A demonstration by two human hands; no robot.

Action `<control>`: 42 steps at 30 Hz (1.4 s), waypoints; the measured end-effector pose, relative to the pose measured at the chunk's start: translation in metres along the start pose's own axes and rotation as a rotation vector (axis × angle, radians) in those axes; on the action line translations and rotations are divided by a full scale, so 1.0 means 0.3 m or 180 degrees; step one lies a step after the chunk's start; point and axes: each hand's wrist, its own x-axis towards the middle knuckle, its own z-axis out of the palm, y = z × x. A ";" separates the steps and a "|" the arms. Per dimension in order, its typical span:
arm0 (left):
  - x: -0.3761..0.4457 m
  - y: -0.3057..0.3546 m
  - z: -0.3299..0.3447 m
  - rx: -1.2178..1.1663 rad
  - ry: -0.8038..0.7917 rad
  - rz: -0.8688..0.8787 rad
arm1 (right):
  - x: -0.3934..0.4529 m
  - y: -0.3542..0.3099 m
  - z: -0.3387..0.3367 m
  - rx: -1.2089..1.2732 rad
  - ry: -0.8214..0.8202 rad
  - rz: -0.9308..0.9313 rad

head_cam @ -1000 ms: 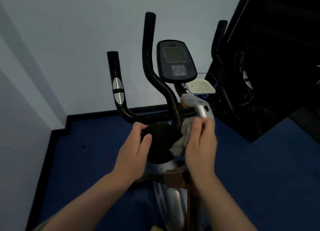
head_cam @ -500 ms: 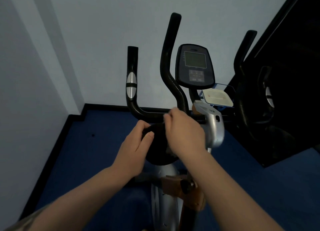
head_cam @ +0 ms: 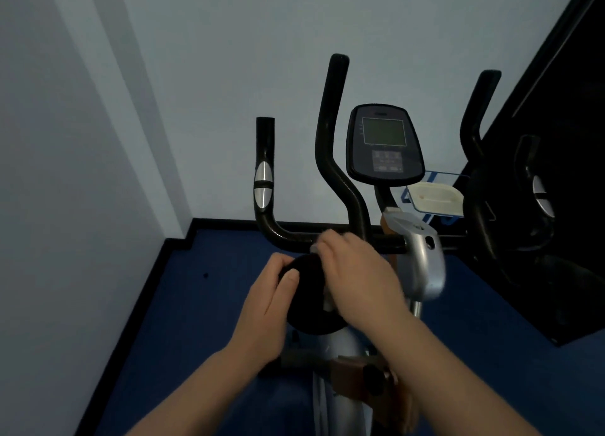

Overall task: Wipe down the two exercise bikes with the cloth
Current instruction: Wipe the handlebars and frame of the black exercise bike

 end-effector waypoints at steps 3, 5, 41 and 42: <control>-0.010 -0.010 0.000 0.0038 0.0061 0.0056 | -0.010 0.022 -0.008 0.0150 -0.0050 0.0120; -0.011 -0.010 0.005 -0.0099 0.0069 0.0061 | 0.049 -0.018 0.008 -0.0370 -0.0021 0.0055; 0.031 0.013 -0.109 -0.0417 -0.1126 -0.0102 | -0.161 -0.110 0.019 0.1865 0.2106 0.1334; 0.030 0.015 -0.112 -0.0416 -0.1159 -0.0106 | -0.163 -0.135 0.031 0.1675 0.2182 0.1341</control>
